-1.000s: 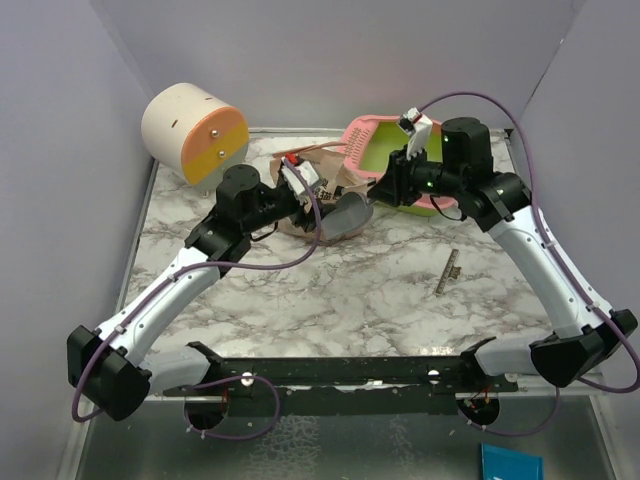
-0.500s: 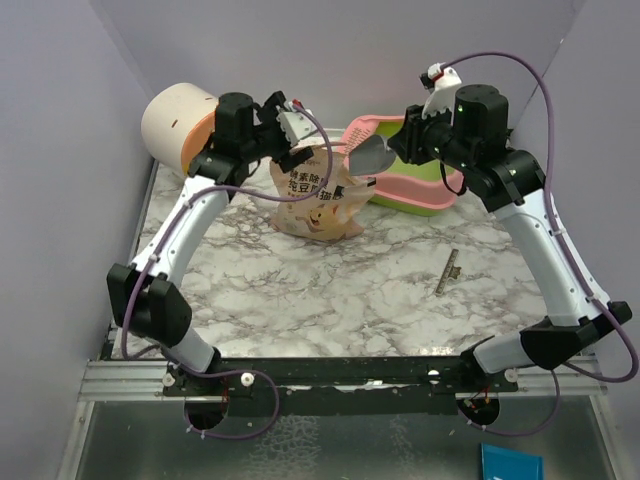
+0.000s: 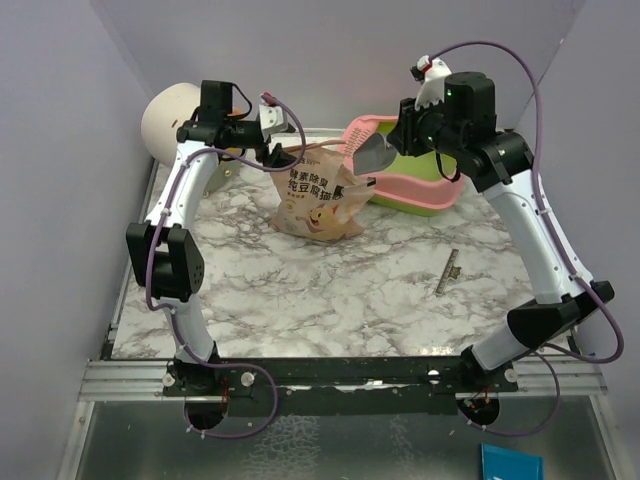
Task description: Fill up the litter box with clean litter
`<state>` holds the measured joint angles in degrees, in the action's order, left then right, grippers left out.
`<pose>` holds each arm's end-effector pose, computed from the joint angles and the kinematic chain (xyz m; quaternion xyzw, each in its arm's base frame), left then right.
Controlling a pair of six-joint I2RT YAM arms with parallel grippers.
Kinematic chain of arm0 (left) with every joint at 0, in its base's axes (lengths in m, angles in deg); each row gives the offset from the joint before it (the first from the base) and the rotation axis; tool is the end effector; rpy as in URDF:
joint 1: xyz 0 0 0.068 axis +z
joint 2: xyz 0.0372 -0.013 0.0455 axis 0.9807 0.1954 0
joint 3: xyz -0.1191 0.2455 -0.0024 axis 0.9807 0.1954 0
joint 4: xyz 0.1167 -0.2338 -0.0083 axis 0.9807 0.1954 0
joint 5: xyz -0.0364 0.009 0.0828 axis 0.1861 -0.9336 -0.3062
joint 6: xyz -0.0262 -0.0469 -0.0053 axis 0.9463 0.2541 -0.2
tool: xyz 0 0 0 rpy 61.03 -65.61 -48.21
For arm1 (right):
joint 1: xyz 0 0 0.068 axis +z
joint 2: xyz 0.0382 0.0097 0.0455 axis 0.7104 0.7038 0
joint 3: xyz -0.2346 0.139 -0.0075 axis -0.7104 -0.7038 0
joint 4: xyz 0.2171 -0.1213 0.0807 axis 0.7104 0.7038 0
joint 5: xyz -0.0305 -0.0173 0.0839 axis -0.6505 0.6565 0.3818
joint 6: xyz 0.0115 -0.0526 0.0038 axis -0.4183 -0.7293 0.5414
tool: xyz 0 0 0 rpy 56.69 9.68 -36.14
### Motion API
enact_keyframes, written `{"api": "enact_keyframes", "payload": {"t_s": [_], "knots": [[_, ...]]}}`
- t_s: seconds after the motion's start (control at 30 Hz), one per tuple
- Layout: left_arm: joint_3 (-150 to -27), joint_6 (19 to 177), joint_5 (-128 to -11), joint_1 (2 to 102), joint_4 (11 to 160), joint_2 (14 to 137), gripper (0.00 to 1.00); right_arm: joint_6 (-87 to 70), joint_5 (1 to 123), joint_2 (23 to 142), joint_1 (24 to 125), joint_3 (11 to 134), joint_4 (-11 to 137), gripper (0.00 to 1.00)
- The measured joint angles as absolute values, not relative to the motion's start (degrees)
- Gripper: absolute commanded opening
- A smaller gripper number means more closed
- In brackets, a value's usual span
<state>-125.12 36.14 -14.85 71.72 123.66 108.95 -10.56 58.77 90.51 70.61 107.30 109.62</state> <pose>0.4144 -0.0831 0.3741 0.5744 0.5488 -0.2865 0.5355 0.2873 0.1394 0.4769 -0.1709 0.8268 0.1725 0.5074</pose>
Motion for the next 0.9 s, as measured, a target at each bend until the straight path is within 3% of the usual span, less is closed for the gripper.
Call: {"api": "enact_keyframes", "payload": {"t_s": [0.13, 0.27, 0.6, 0.9], "knots": [[-124.09, 35.20, -11.88, 71.27, 124.42, 108.95, 0.71, -10.78, 58.83, 91.74, 70.41, 107.37, 109.81, 0.01], [-123.83, 35.44, -10.61, 71.27, 125.14, 108.97, 0.59, -10.83, 58.90, 92.85, 70.39, 107.37, 109.81, 0.01], [-124.01, 36.05, -10.22, 70.00, 125.62, 111.07, 0.00, -11.11, 61.37, 93.29, 70.39, 107.35, 109.81, 0.01], [-119.33, 34.08, -10.57, 68.86, 124.77, 109.12, 0.00, -11.31, 63.29, 94.23, 70.37, 106.32, 109.31, 0.01]]}}
